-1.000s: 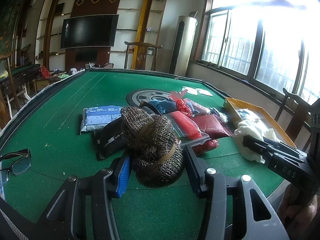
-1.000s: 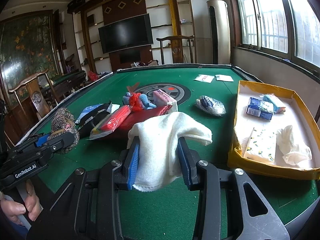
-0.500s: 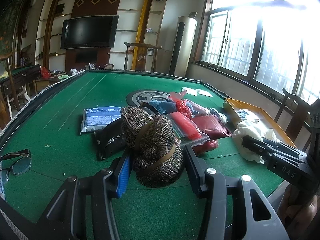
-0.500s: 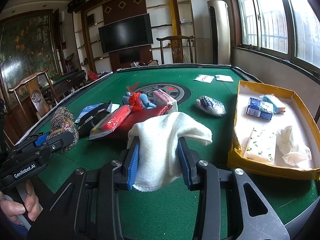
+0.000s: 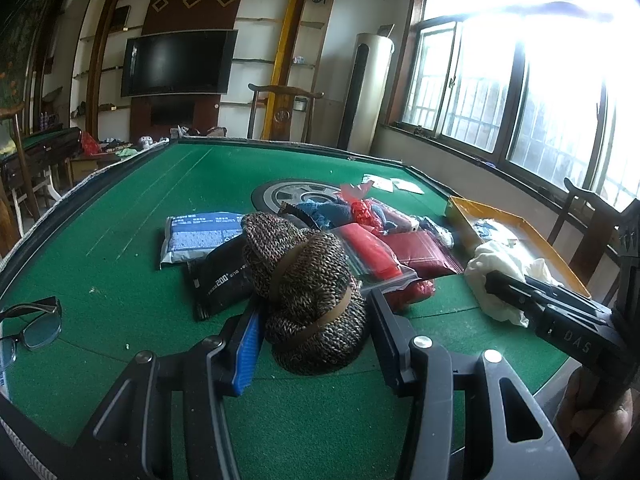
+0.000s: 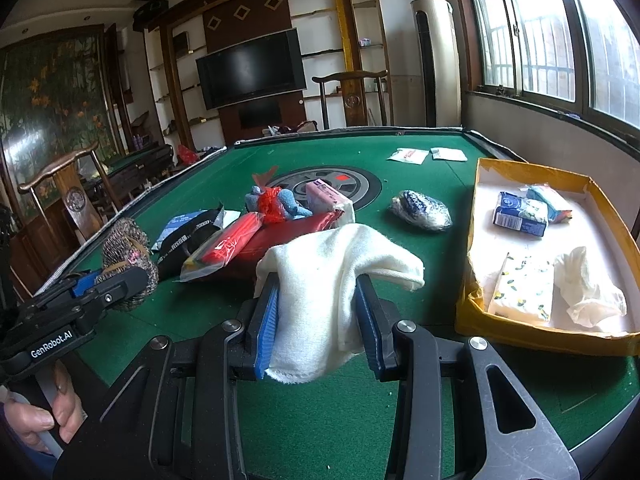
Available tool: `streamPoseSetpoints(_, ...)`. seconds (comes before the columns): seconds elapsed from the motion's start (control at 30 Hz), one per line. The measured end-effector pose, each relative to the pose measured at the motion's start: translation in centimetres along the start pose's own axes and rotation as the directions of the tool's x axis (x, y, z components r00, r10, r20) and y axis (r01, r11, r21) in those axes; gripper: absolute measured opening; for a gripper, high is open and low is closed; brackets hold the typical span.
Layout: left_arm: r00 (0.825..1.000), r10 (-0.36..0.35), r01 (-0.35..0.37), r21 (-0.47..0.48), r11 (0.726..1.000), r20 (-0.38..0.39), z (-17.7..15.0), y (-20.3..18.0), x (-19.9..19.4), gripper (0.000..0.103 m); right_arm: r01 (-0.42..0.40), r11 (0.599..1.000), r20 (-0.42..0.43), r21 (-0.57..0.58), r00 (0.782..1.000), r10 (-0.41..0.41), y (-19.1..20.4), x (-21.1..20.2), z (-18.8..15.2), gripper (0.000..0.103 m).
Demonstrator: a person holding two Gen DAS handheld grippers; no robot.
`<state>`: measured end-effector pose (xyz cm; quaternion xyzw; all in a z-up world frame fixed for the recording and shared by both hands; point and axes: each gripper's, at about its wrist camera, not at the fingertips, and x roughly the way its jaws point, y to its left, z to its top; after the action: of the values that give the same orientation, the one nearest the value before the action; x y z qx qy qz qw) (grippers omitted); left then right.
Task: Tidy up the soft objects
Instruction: 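Carry the towel with the right gripper while the left gripper carries the knit ball over the tray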
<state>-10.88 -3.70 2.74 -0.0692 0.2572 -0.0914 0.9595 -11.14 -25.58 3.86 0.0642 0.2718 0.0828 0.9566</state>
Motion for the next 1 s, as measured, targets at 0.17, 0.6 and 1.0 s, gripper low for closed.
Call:
streamPoseSetpoints(0.17,1.0,0.02,-0.02,0.003,1.0,-0.019,0.1,-0.2,0.3,0.051,-0.036,0.999,0.002,0.03,0.999,0.036,-0.7,-0.1,0.1,0.036)
streamPoseSetpoints(0.6,0.975,-0.182,0.195,0.099,0.976,-0.123,5.9,-9.1,2.8,0.05,-0.01,0.977,0.057,0.212,0.998,-0.002,-12.9,-6.2,6.4,0.036)
streamPoseSetpoints(1.0,0.84,-0.323,0.409,0.118,0.905,-0.436,9.4,-25.7,16.5,0.051,0.303,0.914,-0.228,0.271,0.942,-0.245,-29.7,1.7,12.7,0.036)
